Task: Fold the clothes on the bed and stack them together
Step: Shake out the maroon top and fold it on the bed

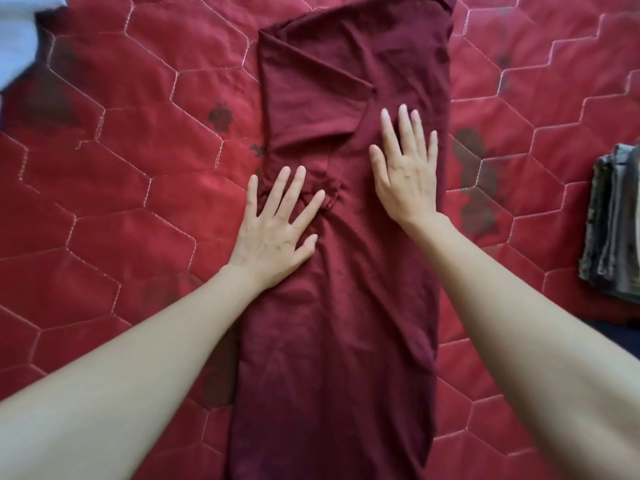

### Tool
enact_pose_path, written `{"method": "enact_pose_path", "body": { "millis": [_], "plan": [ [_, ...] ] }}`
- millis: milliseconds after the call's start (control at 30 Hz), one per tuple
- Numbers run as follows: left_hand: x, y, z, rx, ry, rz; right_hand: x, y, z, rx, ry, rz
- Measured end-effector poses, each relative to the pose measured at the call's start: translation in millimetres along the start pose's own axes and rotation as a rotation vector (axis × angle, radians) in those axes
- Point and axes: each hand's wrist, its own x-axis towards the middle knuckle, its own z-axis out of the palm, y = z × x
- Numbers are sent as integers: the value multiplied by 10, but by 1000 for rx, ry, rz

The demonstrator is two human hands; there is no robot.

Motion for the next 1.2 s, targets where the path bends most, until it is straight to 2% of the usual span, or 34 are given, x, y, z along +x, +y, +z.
{"method": "enact_pose_path", "body": {
  "millis": [133, 200, 467, 667, 800, 900, 1200],
  "plan": [
    [-593, 270, 39, 20, -31, 93, -629, -151, 91, -58, -94, -277],
    [-1026, 381, 87, 8, -59, 120, -1101, -177, 178, -69, -110, -358],
    [-2447, 465, 164, -27, -100, 257, -3062, -61, 308, 12, -129, -446],
    [-2919, 550, 111, 18, -141, 371, -4117, -44, 253, 12, -189, -339],
    [-3056, 701, 71, 59, -203, 415, -4519, -137, 238, -33, -237, -349],
    [-3074, 797, 58, 90, -216, 382, -4636, -153, 217, -118, -274, -378],
    [-3134, 708, 23, -47, -166, 486, -4622, -151, 25, -73, -199, -415]
  ]
}}
